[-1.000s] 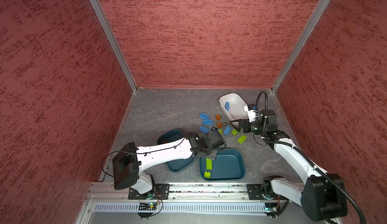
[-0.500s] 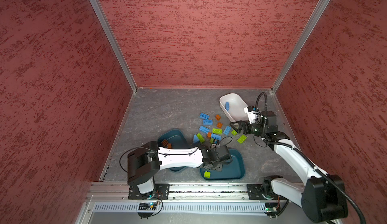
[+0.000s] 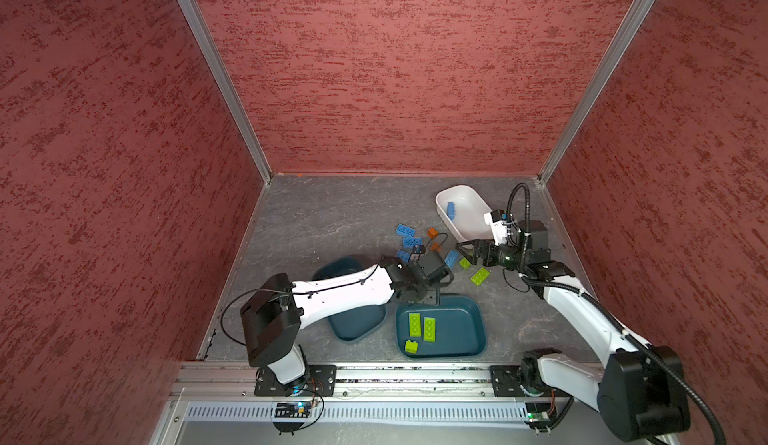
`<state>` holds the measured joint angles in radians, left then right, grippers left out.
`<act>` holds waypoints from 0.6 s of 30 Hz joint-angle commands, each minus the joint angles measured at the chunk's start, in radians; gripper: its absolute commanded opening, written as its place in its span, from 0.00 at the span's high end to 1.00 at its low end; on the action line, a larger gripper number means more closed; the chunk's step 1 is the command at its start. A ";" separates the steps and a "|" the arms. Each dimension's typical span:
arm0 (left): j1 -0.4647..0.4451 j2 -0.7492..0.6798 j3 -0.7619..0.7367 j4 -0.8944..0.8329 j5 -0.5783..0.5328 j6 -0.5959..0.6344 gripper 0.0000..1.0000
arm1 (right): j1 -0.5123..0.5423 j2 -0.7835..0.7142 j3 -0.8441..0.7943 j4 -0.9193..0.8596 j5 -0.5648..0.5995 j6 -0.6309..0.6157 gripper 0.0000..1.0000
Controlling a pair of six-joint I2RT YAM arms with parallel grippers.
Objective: Sort the legos into containers by color
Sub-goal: 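Release the lime-green brick into the teal tray and raise the left gripper, then move the left gripper to the pile and grasp the blue sloped brick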
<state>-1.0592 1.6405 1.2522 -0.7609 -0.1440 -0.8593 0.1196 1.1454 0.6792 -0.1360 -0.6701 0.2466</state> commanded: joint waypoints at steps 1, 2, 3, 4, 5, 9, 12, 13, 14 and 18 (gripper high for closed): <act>0.060 -0.005 0.019 -0.115 -0.100 -0.026 0.29 | -0.004 0.013 0.040 0.042 -0.020 -0.007 0.01; 0.072 -0.001 0.017 -0.114 -0.126 -0.058 0.29 | -0.005 0.017 0.042 0.043 -0.022 -0.007 0.01; 0.083 0.005 0.014 -0.110 -0.141 -0.089 0.28 | -0.004 0.020 0.042 0.048 -0.025 -0.006 0.01; 0.090 0.014 0.016 -0.108 -0.152 -0.112 0.28 | -0.004 0.023 0.042 0.052 -0.029 -0.004 0.01; 0.096 0.027 0.023 -0.109 -0.167 -0.134 0.28 | -0.005 0.028 0.043 0.056 -0.034 -0.003 0.01; 0.104 0.104 0.068 -0.160 -0.222 -0.252 0.27 | -0.005 0.040 0.046 0.054 -0.043 -0.011 0.01; 0.105 0.151 0.078 -0.166 -0.251 -0.325 0.29 | -0.005 0.051 0.048 0.055 -0.049 -0.017 0.01; 0.108 0.168 0.089 -0.185 -0.267 -0.361 0.29 | -0.005 0.055 0.049 0.055 -0.053 -0.018 0.01; 0.108 0.184 0.102 -0.218 -0.284 -0.401 0.31 | -0.005 0.059 0.050 0.055 -0.056 -0.018 0.01; 0.114 0.206 0.097 -0.203 -0.293 -0.457 0.32 | -0.004 0.065 0.042 0.066 -0.064 -0.015 0.01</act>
<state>-0.9520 1.8435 1.3392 -0.9417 -0.3859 -1.2274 0.1196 1.2034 0.6937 -0.1062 -0.7059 0.2459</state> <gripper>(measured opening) 0.682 0.989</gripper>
